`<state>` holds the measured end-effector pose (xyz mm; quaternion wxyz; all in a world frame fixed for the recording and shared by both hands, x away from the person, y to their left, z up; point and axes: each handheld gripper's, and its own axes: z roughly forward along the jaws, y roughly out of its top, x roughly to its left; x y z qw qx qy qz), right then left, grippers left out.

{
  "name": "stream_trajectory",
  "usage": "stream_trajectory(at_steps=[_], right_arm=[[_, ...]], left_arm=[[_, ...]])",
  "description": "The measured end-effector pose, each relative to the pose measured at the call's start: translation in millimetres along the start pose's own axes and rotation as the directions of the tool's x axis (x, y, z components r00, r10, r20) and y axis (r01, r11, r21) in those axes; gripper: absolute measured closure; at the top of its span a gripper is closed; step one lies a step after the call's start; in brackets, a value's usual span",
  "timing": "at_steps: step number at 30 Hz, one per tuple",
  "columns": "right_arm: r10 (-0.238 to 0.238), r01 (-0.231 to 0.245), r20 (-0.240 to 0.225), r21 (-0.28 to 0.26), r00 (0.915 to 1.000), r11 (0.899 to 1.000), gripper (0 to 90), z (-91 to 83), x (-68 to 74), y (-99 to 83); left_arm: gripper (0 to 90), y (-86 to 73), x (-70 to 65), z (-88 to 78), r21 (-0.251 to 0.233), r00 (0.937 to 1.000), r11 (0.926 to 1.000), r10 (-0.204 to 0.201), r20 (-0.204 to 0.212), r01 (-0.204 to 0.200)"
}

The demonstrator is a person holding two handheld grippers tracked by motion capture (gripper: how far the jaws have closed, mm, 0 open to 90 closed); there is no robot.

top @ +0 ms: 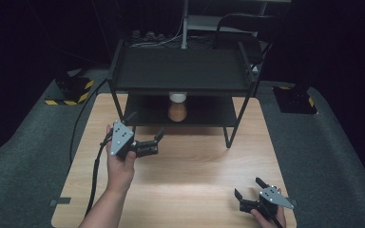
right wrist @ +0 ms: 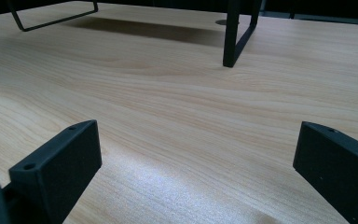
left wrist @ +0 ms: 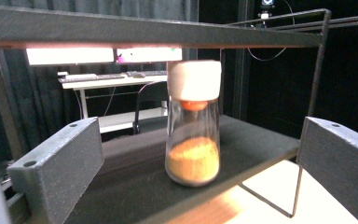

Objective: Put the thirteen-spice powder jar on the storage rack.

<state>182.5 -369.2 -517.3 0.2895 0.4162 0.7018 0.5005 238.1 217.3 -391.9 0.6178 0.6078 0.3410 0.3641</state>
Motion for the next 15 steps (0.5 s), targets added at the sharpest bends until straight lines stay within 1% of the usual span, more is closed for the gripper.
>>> stream_trajectory(at_steps=[4, 7, 12, 15], right_arm=[[-0.001, 0.001, 0.002, 0.001, 1.0000, 1.000, 0.3, 0.1, 0.3, 0.2], [-0.001, 0.001, 0.003, 0.002, 1.0000, 1.000, 0.3, 0.1, 0.6, 0.3], [-0.002, 0.002, 0.004, 0.001, 1.0000, 1.000, 0.3, 0.0, 0.8, 0.1], [-0.003, 0.003, 0.004, 0.001, 1.0000, 1.000, 0.3, 0.0, 1.0, 0.1]], left_arm=[[0.3, -9.8, 0.1, -13.7, -0.003, 0.9998, 0.9999, 0.015, 0.009, -0.015], [0.3, -16.8, -2.3, -23.4, -0.006, 0.9996, 0.9996, 0.028, 0.001, -0.028], [0.3, -30.5, -2.0, -39.3, -0.002, 0.9998, 0.9998, 0.018, 0.004, -0.018], [0.3, -40.4, -2.0, -48.6, 0.008, 0.9997, 0.9996, 0.026, -0.005, -0.026]])
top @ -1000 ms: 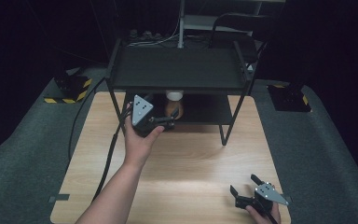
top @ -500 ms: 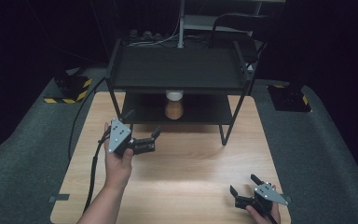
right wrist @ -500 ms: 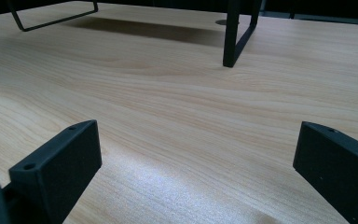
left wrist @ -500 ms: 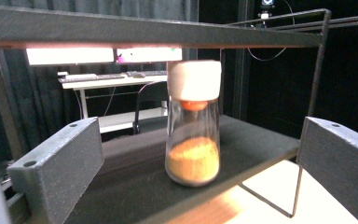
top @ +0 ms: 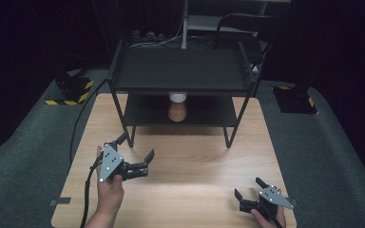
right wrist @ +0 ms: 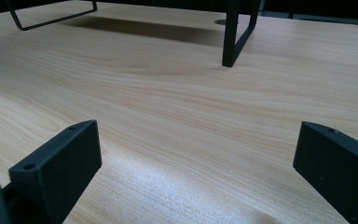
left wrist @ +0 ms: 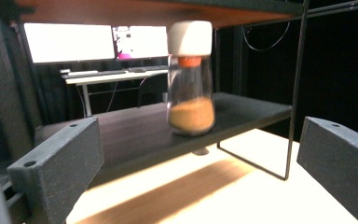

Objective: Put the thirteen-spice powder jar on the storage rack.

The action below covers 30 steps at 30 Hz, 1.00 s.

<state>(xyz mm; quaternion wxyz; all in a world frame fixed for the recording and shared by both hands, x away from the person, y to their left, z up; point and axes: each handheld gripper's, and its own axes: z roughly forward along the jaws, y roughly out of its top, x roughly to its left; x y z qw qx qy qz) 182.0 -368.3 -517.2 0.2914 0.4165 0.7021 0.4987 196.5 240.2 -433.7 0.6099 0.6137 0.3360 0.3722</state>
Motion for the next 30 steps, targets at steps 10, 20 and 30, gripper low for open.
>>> stream_trajectory(at_steps=[10, 20, 30], right_arm=[[-0.002, 0.002, 0.004, 0.003, 1.0000, 1.000, 0.3, 0.1, 0.9, 0.4], [-0.005, 0.005, 0.008, 0.004, 1.0000, 1.000, 0.3, 0.2, 1.7, 0.5], [-0.006, 0.006, 0.009, 0.005, 0.9999, 1.000, 0.3, 0.3, 2.0, 0.6]], left_arm=[[0.3, -36.2, 1.1, -23.9, 0.045, 0.9996, 0.9988, -0.021, -0.018, 0.022], [0.3, -69.3, 5.4, -37.6, 0.129, 0.9978, 0.9897, -0.060, -0.029, 0.064], [0.3, -91.9, 9.1, -49.0, 0.229, 0.9935, 0.9670, -0.106, -0.040, 0.113]])
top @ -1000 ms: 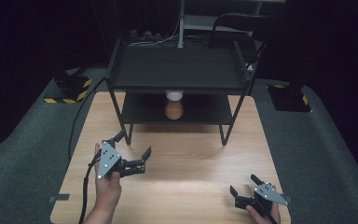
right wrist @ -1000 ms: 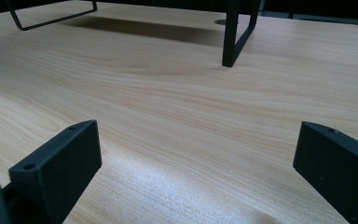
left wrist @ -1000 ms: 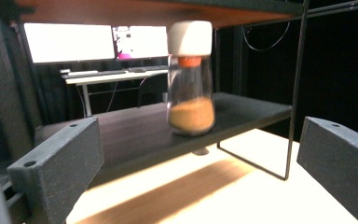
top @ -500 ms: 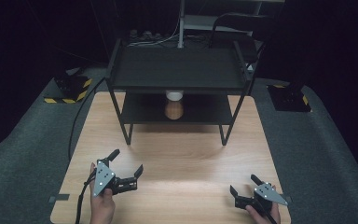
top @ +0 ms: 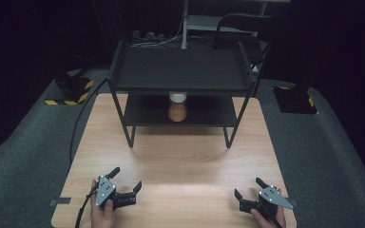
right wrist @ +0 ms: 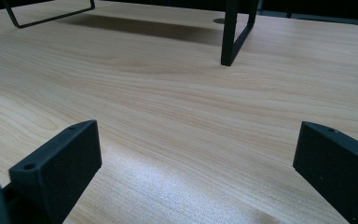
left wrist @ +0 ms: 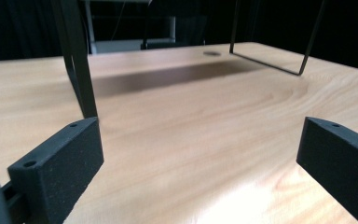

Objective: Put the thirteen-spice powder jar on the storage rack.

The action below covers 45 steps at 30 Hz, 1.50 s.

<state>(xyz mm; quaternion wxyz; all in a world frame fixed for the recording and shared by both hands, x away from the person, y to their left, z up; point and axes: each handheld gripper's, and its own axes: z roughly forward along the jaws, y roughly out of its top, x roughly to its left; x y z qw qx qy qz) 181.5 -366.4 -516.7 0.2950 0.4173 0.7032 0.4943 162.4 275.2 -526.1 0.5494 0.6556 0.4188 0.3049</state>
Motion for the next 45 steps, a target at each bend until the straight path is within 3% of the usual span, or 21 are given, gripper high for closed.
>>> stream_trajectory(at_steps=[6, 9, 12, 15, 17, 22, 29, 45], right_arm=[[-0.001, 0.001, -0.002, 0.000, 1.0000, 1.000, 0.3, 0.0, -0.1, 0.0], [-0.001, 0.001, -0.001, 0.000, 1.0000, 1.000, 0.3, 0.1, 0.0, 0.0], [-0.002, 0.002, -0.001, -0.001, 1.0000, 1.000, 0.3, -0.1, 0.0, -0.3], [-0.002, 0.002, -0.001, -0.001, 1.0000, 1.000, 0.3, -0.2, 0.0, -0.4], [-0.004, 0.004, -0.002, -0.001, 1.0000, 1.000, 0.3, -0.2, 0.0, -0.4], [0.001, -0.001, 0.001, -0.004, 1.0000, 1.000, 0.3, -0.7, 0.2, -1.0], [0.022, -0.022, 0.007, 0.008, 0.9997, 1.000, 0.3, 0.2, 0.1, 1.2], [0.007, -0.007, 0.008, -0.007, 0.9999, 1.000, 0.3, -0.8, 1.2, -1.3]], left_arm=[[0.4, -4.4, 2.8, -0.6, 0.030, 0.9999, 0.9994, -0.016, 0.006, 0.016], [0.4, -0.7, 2.7, 2.4, 0.069, 0.9999, 0.9975, -0.016, 0.003, 0.016], [0.4, 0.6, 0.5, 4.1, 0.087, 0.9999, 0.9961, 0.013, 0.010, -0.014], [0.4, 7.8, -8.3, 8.6, 0.140, 0.9981, 0.9884, 0.061, -0.011, -0.059], [0.4, 8.7, -8.2, 8.6, 0.145, 0.9972, 0.9866, 0.075, 0.003, -0.075], [0.4, 13.0, -7.6, 10.9, 0.172, 0.9992, 0.9844, 0.039, -0.011, -0.036], [0.4, 11.9, -4.8, 10.4, 0.165, 0.9998, 0.9861, 0.020, -0.004, -0.019], [0.4, 8.9, -3.6, 8.1, 0.148, 0.9997, 0.9888, 0.023, 0.007, -0.024]])
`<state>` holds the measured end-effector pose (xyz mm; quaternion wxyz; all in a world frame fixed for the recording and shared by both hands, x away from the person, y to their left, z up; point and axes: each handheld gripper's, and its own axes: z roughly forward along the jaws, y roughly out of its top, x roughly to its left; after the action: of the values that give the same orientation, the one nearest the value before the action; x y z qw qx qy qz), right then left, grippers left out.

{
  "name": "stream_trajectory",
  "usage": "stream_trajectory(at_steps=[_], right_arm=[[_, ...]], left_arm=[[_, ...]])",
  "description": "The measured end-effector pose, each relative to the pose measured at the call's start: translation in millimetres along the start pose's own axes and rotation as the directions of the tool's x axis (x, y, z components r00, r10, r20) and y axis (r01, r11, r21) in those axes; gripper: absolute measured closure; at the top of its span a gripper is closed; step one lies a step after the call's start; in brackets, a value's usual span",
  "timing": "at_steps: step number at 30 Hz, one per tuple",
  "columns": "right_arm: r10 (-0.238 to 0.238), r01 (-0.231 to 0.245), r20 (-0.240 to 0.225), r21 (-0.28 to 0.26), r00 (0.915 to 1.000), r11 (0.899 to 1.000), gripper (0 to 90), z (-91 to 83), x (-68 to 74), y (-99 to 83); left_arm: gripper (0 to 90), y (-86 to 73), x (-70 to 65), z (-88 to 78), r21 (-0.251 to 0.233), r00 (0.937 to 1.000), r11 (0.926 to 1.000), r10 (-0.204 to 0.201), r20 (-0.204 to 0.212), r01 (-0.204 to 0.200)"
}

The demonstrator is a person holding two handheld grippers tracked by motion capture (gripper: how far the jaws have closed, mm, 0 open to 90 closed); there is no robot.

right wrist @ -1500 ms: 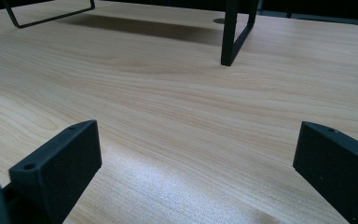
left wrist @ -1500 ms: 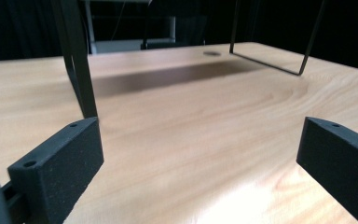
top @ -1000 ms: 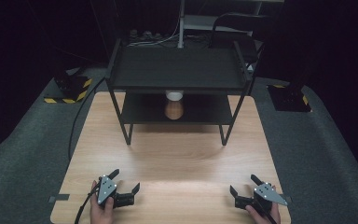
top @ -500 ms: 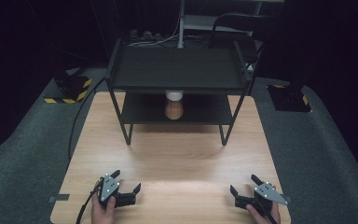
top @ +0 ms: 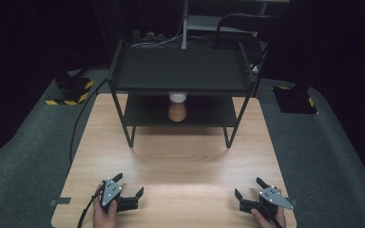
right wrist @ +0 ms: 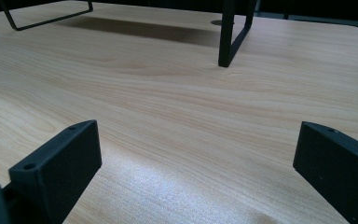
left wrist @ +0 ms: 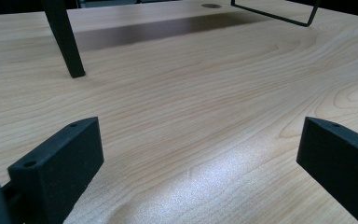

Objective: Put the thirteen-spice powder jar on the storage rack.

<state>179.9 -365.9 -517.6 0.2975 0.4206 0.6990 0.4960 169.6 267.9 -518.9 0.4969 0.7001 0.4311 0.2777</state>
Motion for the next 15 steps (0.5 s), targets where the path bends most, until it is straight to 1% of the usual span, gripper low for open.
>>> stream_trajectory(at_steps=[11, 15], right_arm=[[0.005, -0.005, 0.000, -0.002, 1.0000, 1.000, 0.3, -0.5, -0.2, -0.4], [0.007, -0.007, -0.002, 0.000, 1.0000, 1.000, 0.3, -0.4, -0.6, -0.1]], left_arm=[[0.4, 0.0, 0.8, -0.2, 0.001, 1.0000, 1.0000, -0.001, 0.005, 0.001], [0.4, 0.1, 1.5, 0.0, 0.001, 0.9999, 1.0000, -0.009, 0.006, 0.009]])
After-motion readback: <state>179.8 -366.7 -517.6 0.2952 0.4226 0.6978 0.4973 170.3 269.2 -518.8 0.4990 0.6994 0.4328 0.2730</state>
